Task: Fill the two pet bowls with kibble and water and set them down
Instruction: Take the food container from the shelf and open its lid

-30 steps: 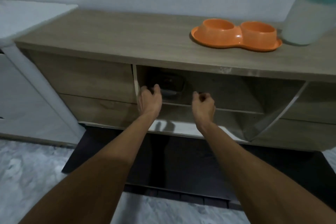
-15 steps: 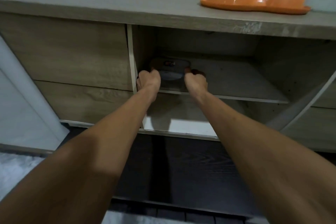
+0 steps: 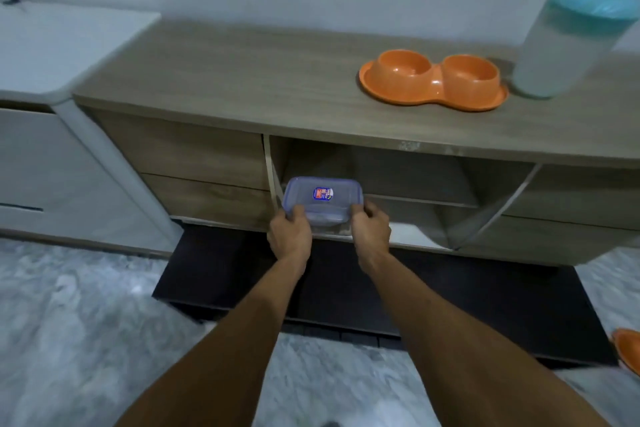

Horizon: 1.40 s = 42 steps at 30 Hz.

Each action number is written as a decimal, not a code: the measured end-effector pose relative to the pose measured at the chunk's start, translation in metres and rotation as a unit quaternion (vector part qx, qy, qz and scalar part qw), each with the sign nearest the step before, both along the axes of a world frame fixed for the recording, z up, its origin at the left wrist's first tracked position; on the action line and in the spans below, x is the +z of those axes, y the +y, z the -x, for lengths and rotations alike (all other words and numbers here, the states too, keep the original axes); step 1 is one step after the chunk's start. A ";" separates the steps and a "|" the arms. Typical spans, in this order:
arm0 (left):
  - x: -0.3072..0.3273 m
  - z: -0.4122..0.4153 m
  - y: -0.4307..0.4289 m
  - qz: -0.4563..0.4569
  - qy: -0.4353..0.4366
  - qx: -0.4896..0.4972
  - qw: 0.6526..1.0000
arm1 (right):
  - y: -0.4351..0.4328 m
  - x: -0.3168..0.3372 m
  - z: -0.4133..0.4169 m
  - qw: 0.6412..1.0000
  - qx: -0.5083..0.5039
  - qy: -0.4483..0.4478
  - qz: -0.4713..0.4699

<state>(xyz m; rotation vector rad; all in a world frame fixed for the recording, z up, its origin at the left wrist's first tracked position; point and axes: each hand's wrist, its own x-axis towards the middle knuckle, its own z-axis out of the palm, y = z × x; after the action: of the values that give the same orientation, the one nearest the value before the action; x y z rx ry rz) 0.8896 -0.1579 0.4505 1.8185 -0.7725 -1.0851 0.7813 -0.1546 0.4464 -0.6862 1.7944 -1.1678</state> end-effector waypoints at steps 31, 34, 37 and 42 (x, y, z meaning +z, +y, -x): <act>0.229 -0.037 -0.140 0.082 0.018 -0.035 0.996 | -0.136 0.233 -0.006 0.996 0.021 -0.059 0.062; 0.219 -0.048 -0.178 0.058 0.025 -0.065 0.996 | -0.170 0.226 -0.010 0.997 0.007 -0.049 0.062; 0.206 -0.057 -0.202 0.044 0.035 -0.091 0.994 | -0.195 0.216 -0.017 0.999 -0.002 -0.032 0.040; 0.189 -0.065 -0.225 0.027 0.060 -0.101 0.993 | -0.218 0.191 -0.023 1.000 -0.016 -0.022 0.008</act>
<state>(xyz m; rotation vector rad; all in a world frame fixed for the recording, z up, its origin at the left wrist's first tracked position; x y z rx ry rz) 0.9544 -0.3834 0.6393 1.6388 -0.9201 -1.2790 0.8045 -0.3724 0.6376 -0.6378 1.7661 -1.2111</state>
